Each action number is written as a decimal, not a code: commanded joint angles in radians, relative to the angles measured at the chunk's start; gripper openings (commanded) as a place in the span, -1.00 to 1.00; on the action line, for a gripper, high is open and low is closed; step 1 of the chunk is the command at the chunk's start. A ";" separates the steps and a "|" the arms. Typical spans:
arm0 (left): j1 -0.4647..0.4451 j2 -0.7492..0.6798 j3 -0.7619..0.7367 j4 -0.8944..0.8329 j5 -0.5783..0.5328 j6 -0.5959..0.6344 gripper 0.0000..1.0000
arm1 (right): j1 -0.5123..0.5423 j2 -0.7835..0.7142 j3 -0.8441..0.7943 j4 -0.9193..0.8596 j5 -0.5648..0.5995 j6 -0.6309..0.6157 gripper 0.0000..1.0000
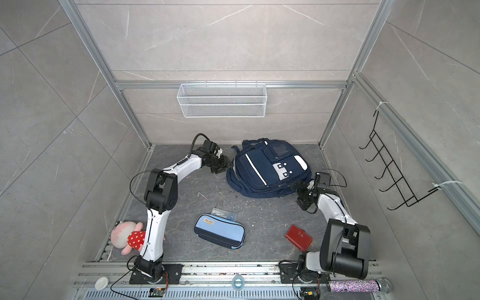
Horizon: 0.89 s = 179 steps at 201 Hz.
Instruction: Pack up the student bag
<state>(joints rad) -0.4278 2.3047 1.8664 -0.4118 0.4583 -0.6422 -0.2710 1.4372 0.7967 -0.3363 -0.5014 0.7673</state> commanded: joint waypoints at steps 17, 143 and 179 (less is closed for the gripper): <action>-0.067 -0.067 -0.113 0.133 0.068 -0.044 -0.11 | -0.041 0.148 0.073 0.118 -0.043 -0.015 0.77; -0.352 -0.444 -0.524 0.083 0.071 0.069 -0.45 | 0.134 0.597 0.610 -0.058 -0.016 -0.224 -0.25; -0.297 -0.582 -0.651 0.068 0.117 0.058 0.33 | 0.221 0.708 0.802 -0.108 0.033 -0.217 -0.18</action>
<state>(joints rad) -0.7712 1.8580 1.2709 -0.3153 0.4862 -0.6209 -0.1223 2.0876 1.5017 -0.3759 -0.4625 0.5667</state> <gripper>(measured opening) 0.592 0.386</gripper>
